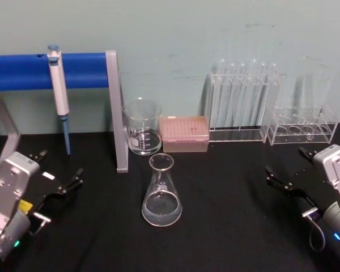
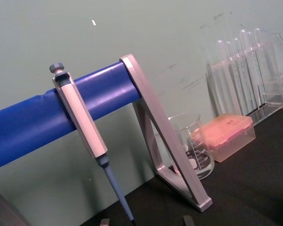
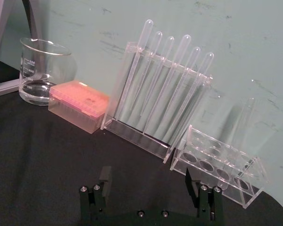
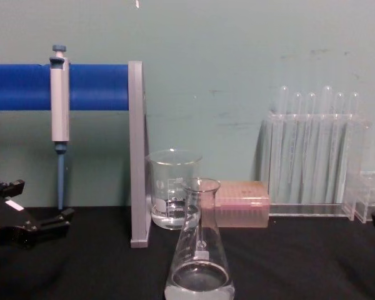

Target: Grasp the erlenmeyer flask with one hand, shake it three times, then place it back.

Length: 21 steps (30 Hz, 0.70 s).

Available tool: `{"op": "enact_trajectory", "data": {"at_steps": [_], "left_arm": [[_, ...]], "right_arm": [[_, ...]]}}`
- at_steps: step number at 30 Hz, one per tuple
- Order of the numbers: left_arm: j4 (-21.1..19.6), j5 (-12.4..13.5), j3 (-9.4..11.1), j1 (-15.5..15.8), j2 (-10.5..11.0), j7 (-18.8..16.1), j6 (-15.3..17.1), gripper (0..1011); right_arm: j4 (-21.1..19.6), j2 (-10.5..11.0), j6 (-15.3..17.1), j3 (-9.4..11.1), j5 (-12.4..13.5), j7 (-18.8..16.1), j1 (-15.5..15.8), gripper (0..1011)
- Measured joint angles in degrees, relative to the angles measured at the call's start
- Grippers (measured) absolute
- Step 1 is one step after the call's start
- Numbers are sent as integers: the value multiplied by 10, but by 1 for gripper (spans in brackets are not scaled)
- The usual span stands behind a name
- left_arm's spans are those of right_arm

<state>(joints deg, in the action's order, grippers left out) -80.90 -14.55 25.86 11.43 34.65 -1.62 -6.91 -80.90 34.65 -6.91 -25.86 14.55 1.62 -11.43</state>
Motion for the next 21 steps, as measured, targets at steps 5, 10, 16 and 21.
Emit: {"op": "enact_trajectory", "data": {"at_steps": [5,10,16,21], "left_arm": [[0,0,0,0,0,0,0,1001],[0,0,0,0,0,0,0,1001],[0,0,0,0,0,0,0,1001],[0,0,0,0,0,0,0,1001]], "right_arm": [[0,-1,2,3,-1,-1,0,1003],[-2,-4,6,12,-7,-4,2,1003],[-5,-8,7,19,-10,-9,7,1003],[-19,-6,10,29,-8,-19,18,1003]]}}
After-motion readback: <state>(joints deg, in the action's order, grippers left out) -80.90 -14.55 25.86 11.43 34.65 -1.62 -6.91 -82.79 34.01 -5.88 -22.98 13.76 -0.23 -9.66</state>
